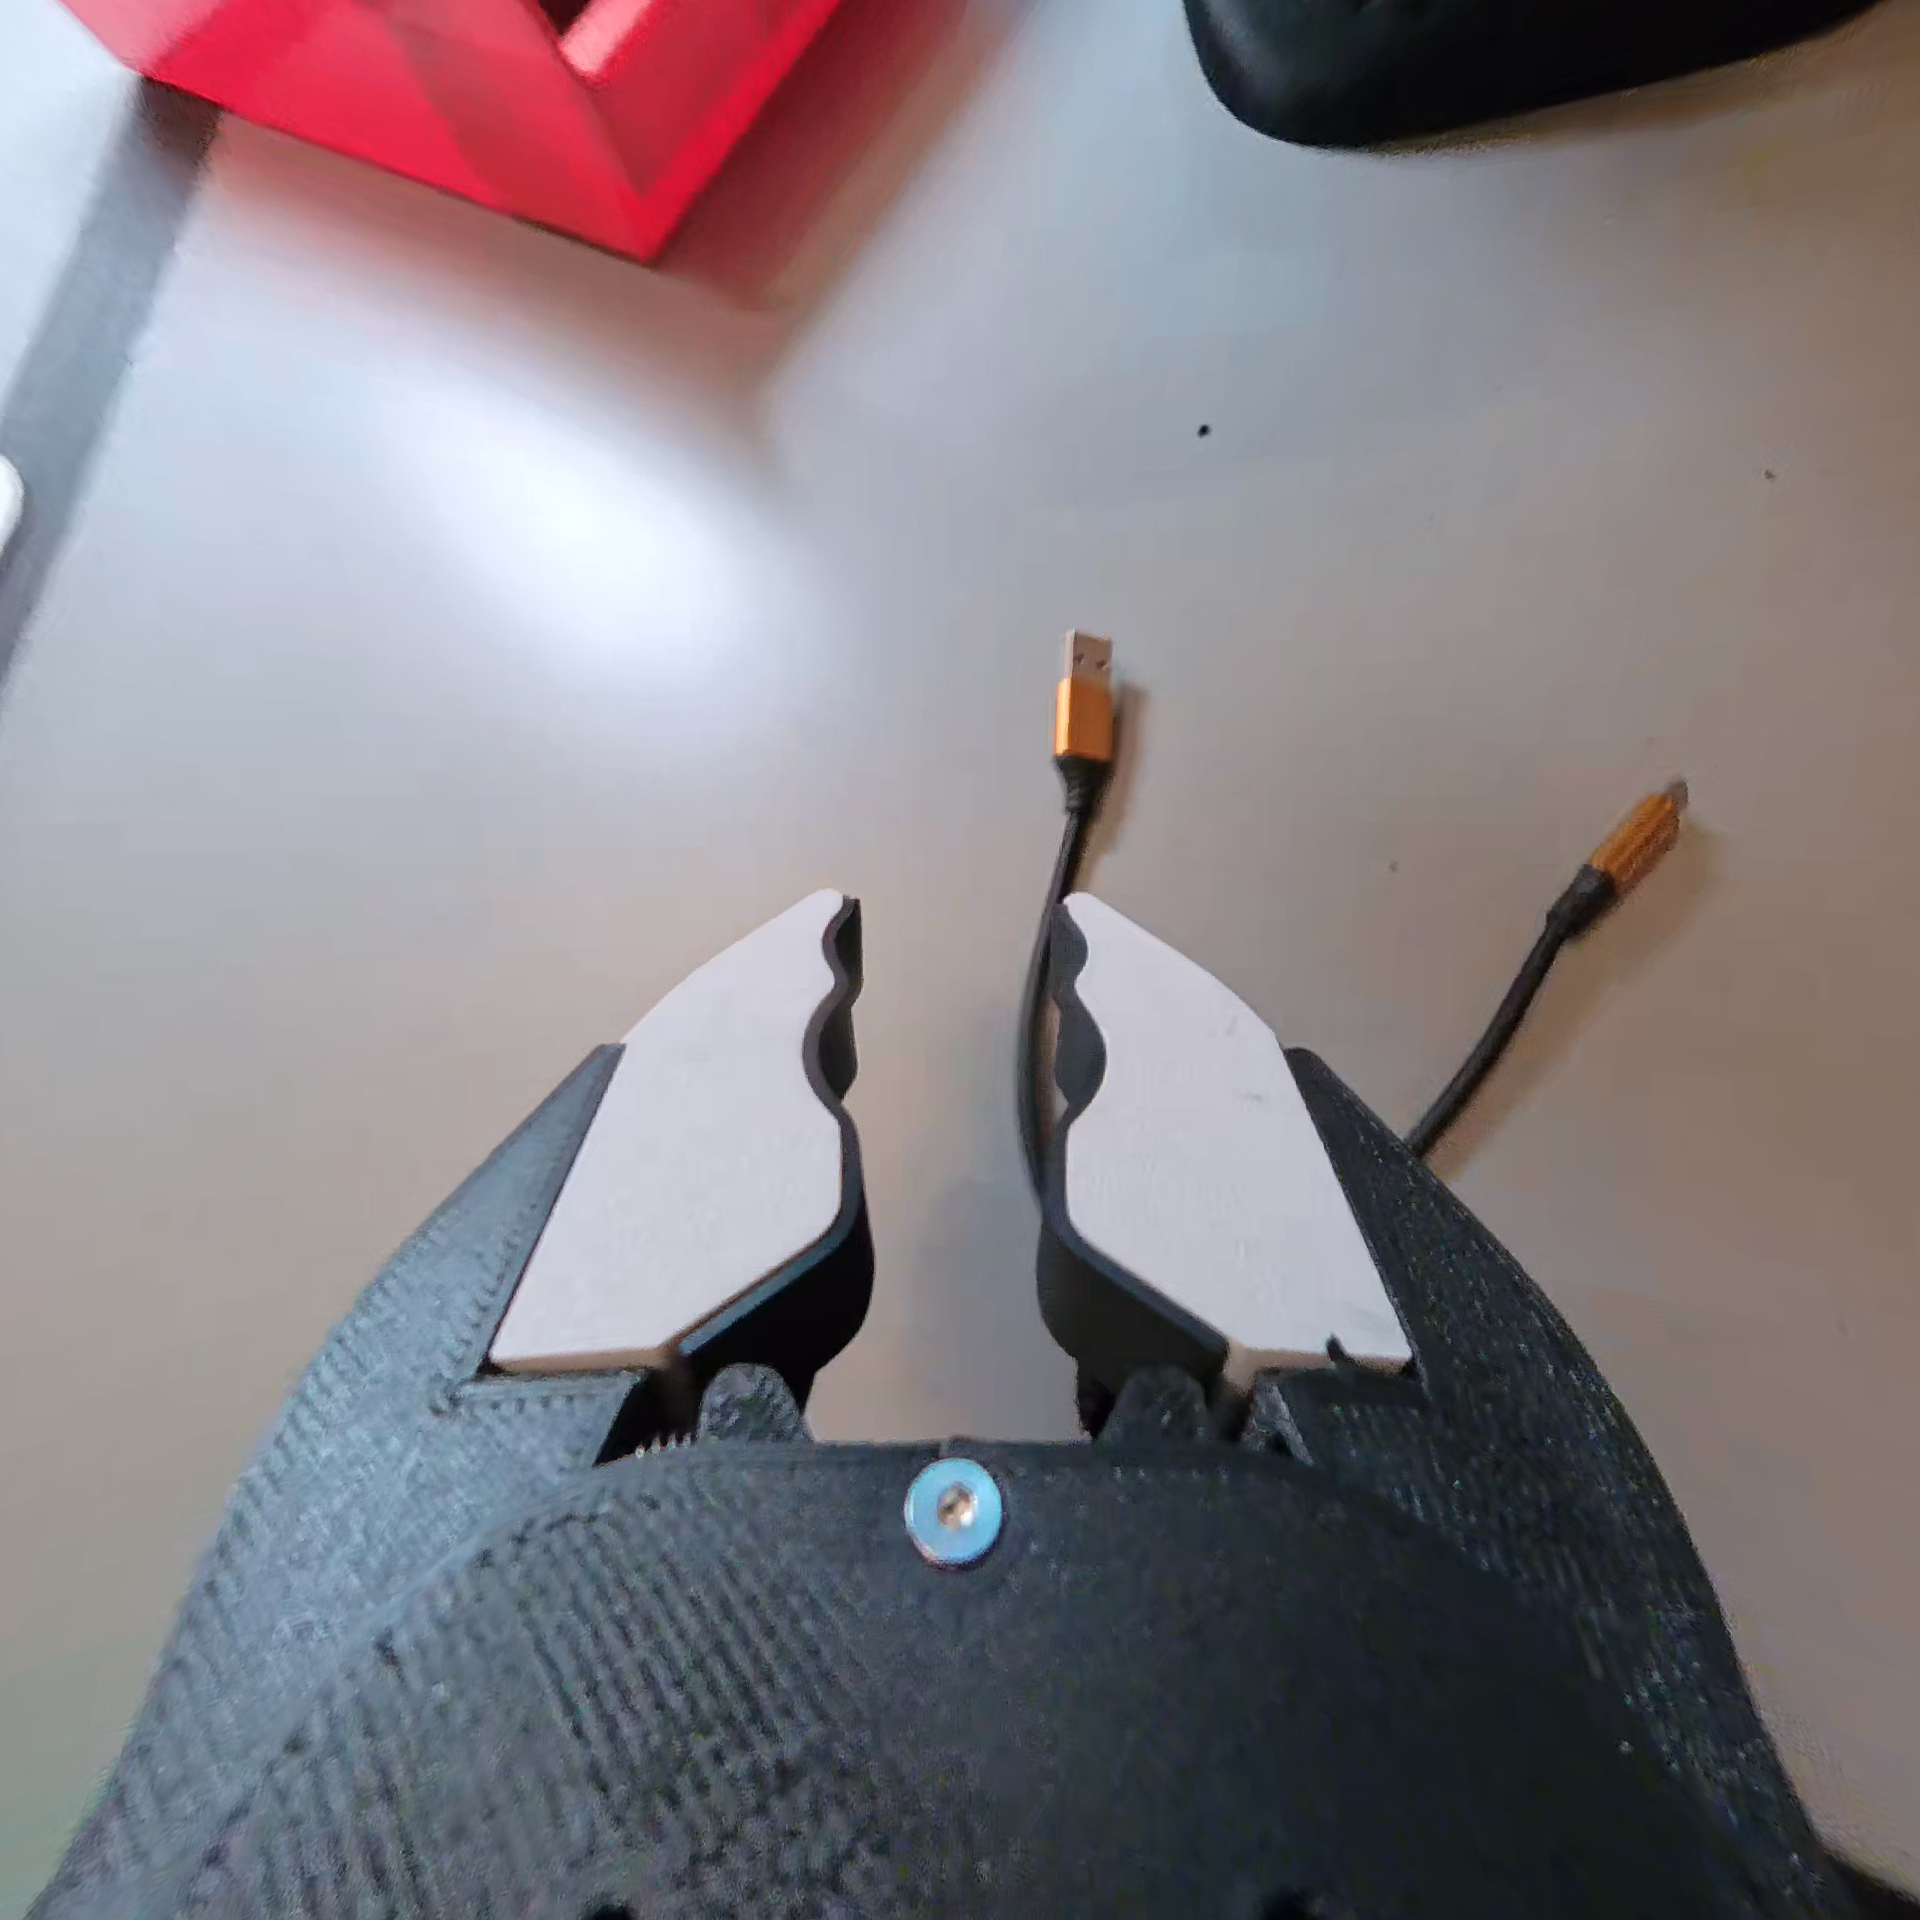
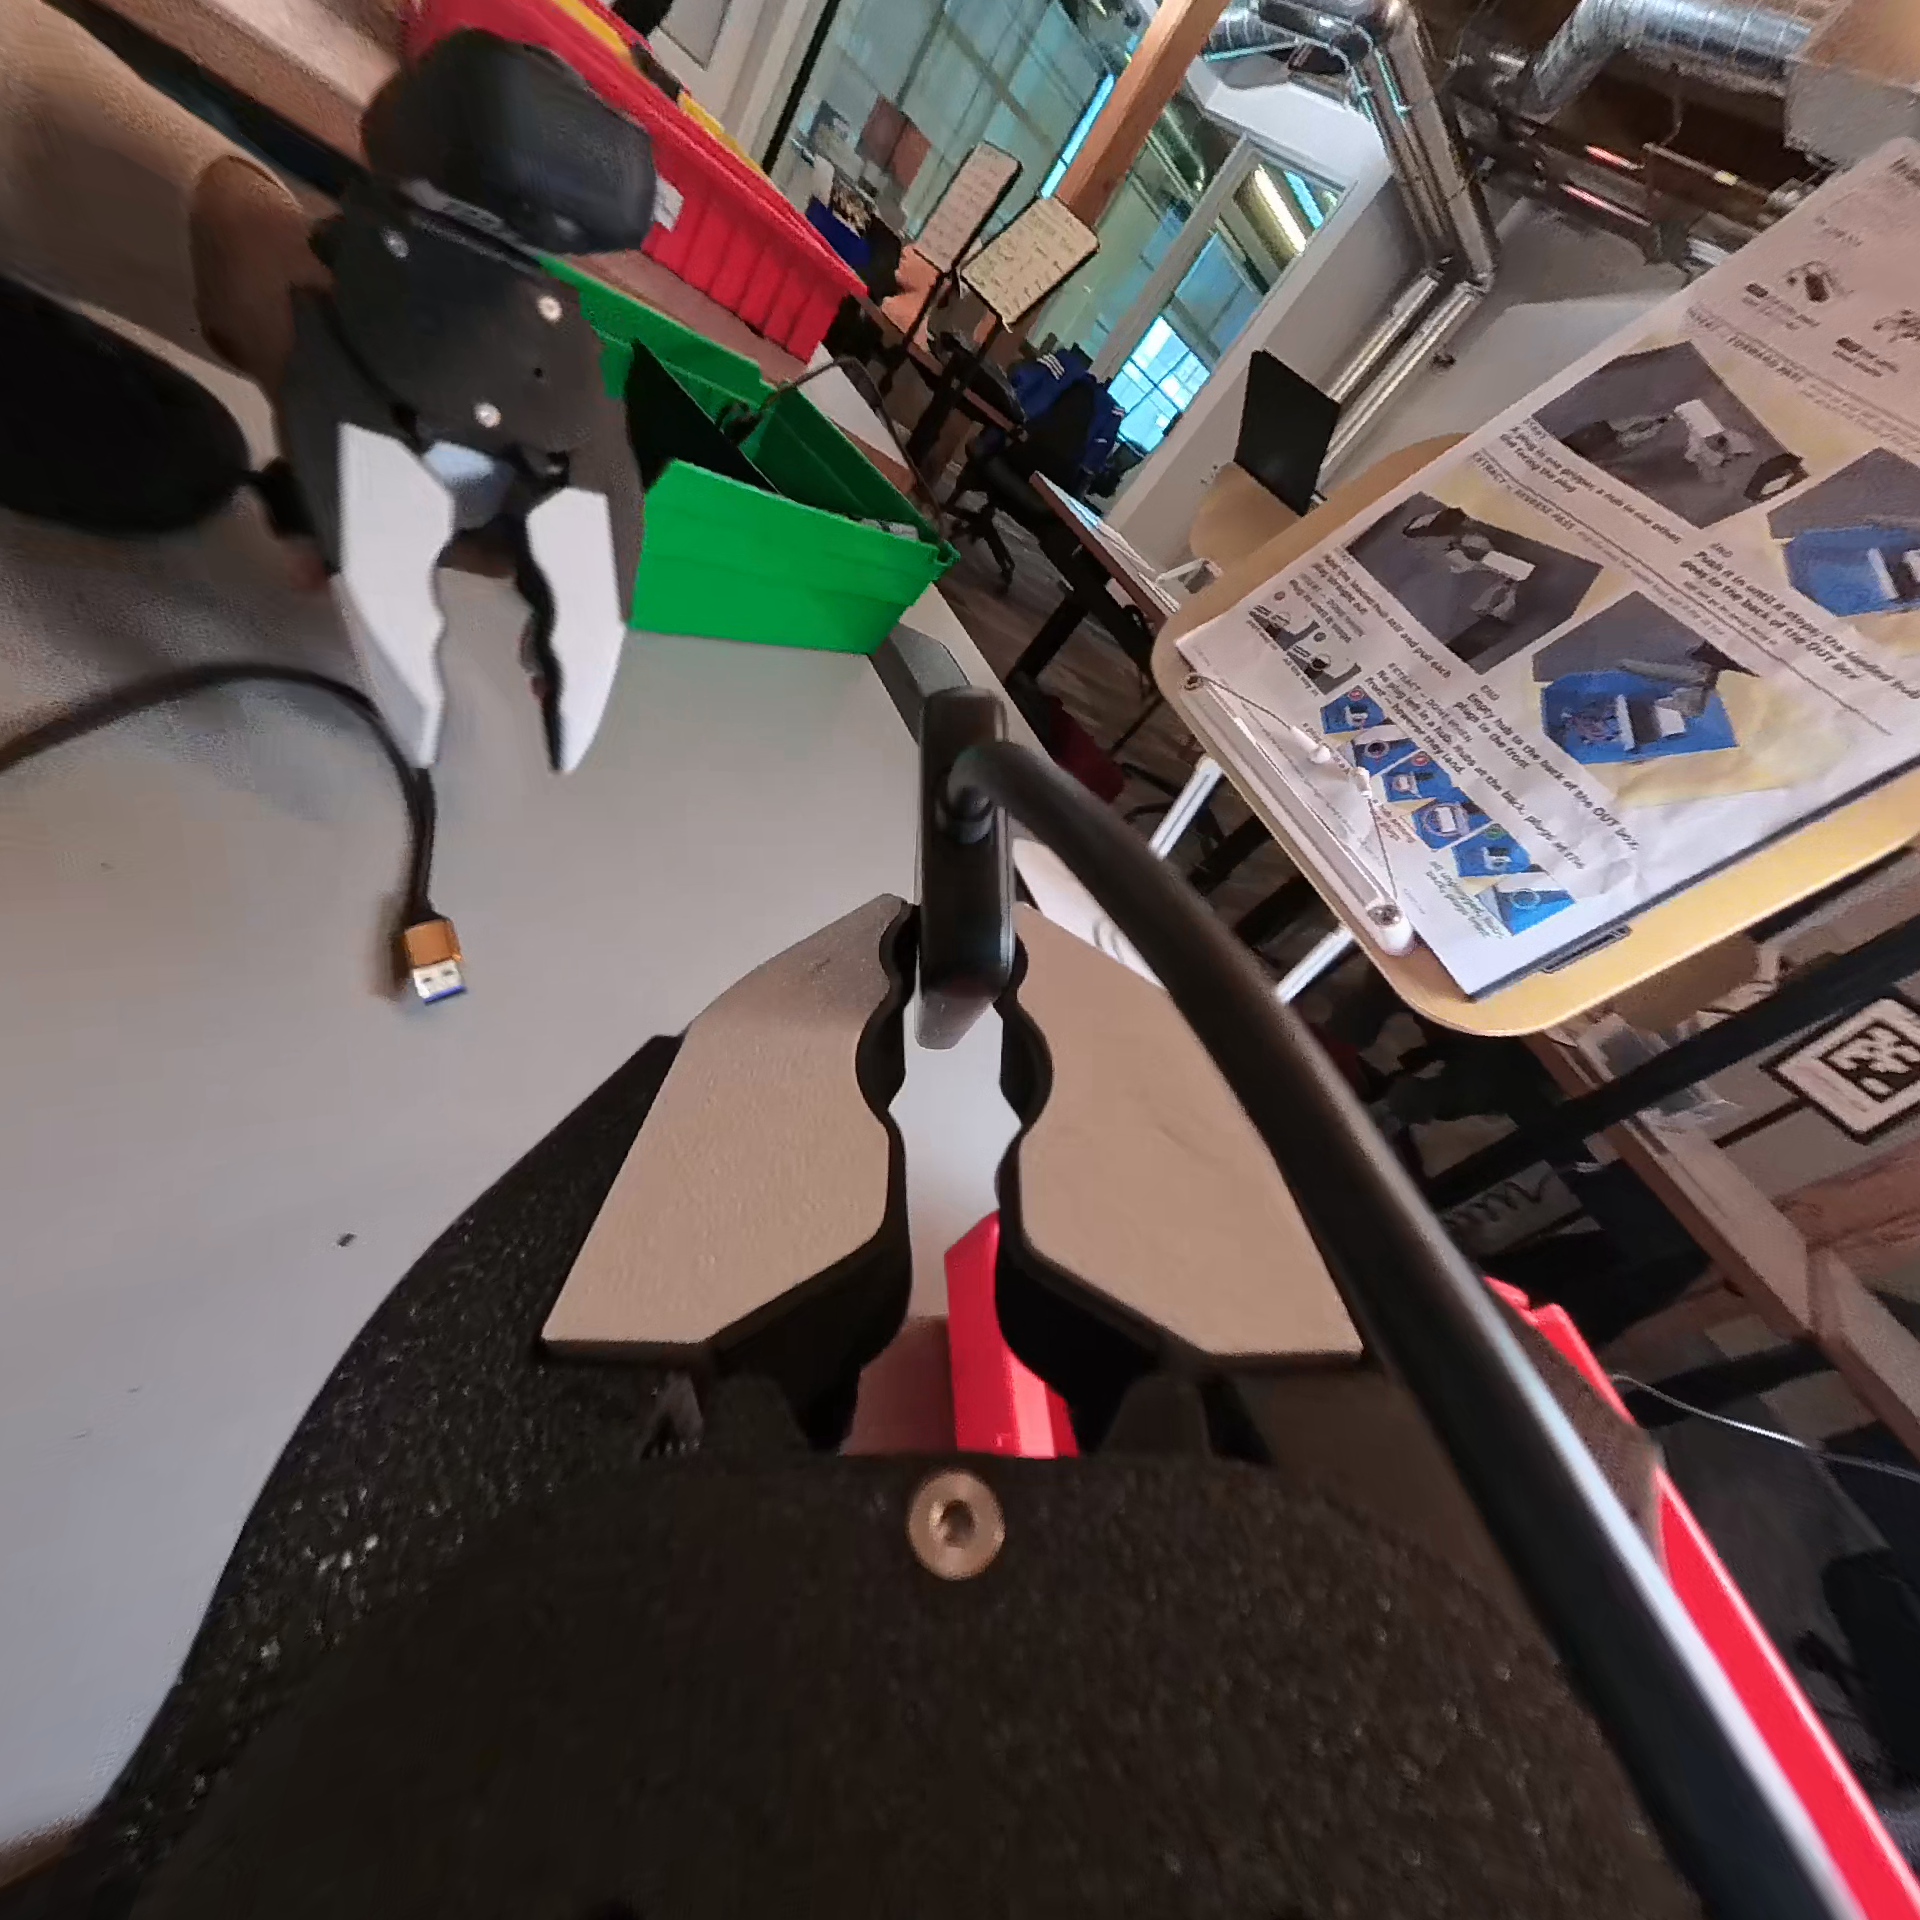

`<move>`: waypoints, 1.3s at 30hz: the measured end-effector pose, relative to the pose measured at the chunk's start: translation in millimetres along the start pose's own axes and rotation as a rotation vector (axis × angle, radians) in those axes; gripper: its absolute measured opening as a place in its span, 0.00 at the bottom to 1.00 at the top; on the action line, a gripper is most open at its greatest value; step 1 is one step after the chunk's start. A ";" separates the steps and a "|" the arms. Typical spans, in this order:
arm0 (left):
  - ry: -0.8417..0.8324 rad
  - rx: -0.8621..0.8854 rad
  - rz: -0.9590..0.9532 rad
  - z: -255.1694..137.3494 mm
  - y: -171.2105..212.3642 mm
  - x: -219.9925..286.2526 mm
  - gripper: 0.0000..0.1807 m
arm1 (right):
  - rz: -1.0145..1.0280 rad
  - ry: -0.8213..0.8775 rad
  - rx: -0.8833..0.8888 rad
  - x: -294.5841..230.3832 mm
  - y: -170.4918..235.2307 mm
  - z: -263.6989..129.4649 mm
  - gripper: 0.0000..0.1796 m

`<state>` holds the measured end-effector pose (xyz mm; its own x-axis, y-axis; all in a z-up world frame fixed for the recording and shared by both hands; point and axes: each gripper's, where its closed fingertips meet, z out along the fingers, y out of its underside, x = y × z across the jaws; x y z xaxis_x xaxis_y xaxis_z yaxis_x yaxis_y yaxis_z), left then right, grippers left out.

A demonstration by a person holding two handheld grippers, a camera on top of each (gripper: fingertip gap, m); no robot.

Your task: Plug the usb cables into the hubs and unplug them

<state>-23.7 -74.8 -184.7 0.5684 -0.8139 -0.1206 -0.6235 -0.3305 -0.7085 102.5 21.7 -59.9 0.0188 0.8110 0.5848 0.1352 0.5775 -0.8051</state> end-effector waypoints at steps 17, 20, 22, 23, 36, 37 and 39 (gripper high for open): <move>0.288 0.106 0.027 44.1 -23.1 42.7 0.08 | -0.158 0.006 0.035 -33.9 11.9 7.6 0.07; 0.461 0.312 -0.059 15.5 -46.6 55.5 0.08 | -0.191 -0.008 0.065 -42.0 3.8 8.0 0.07; 0.536 0.413 -0.101 -1.6 -59.1 58.7 0.08 | -0.209 -0.015 0.083 -47.4 -0.8 8.9 0.07; 0.559 0.450 -0.113 -7.9 -63.6 59.4 0.08 | -0.213 -0.019 0.090 -50.0 -2.8 9.4 0.07; 0.301 0.471 -0.161 -20.6 -74.8 22.0 0.08 | -0.144 -0.059 0.154 -61.7 -12.3 12.1 0.07; 0.227 0.466 -0.163 -22.6 -74.5 11.0 0.08 | -0.129 -0.057 0.160 -60.0 -12.6 11.6 0.07; 0.085 0.479 -0.165 -32.0 -76.2 -11.0 0.08 | -0.106 -0.048 0.165 -56.5 -12.2 10.9 0.07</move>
<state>0.4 -55.9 -107.1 0.5806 -0.8118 0.0622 -0.2018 -0.2176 -0.9550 89.1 -30.1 -84.2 -0.0351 0.7461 0.6649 -0.0302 0.6642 -0.7469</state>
